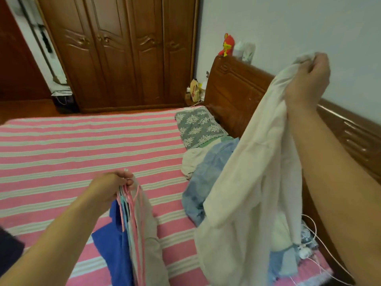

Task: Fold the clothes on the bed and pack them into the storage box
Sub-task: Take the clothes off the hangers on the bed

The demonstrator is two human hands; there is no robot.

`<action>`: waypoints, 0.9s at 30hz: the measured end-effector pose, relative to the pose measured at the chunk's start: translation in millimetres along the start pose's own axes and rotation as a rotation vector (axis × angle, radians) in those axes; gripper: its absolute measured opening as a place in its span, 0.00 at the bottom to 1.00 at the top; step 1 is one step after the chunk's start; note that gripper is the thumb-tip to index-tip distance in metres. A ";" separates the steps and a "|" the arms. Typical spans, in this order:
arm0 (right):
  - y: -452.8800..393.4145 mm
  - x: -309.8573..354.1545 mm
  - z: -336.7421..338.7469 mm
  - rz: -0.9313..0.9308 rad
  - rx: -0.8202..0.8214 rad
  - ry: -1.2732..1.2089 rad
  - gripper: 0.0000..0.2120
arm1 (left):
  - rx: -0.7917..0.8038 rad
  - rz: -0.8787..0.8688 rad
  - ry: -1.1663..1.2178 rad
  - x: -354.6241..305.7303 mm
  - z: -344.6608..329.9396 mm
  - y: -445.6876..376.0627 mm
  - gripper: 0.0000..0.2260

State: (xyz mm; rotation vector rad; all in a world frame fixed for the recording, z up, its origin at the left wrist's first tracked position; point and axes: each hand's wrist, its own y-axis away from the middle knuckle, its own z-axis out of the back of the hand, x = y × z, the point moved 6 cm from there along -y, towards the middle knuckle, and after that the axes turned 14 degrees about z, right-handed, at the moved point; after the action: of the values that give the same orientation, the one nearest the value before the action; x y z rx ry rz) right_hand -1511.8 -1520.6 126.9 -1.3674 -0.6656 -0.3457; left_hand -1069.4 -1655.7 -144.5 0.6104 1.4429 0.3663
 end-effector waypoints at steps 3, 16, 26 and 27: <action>-22.5 -50.4 -59.8 -0.043 0.247 0.017 0.10 | 0.058 0.014 0.039 -7.9 -12.2 7.8 0.13; 289.7 -115.8 -136.9 -0.440 1.514 -0.154 0.10 | 0.033 0.093 0.199 14.2 -25.0 -13.8 0.13; 496.3 -65.0 -33.5 -0.215 1.543 -0.137 0.12 | 0.044 0.073 0.340 36.9 5.5 19.7 0.13; 488.2 -70.9 -33.9 -0.125 1.425 -0.028 0.10 | 0.049 0.080 0.364 40.0 7.1 23.3 0.12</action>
State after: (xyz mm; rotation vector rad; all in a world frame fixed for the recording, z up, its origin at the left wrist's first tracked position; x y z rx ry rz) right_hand -1269.8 -1470.6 -301.4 0.0292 -0.7646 0.0934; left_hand -1055.0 -1615.1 -162.9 0.6665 1.7823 0.5264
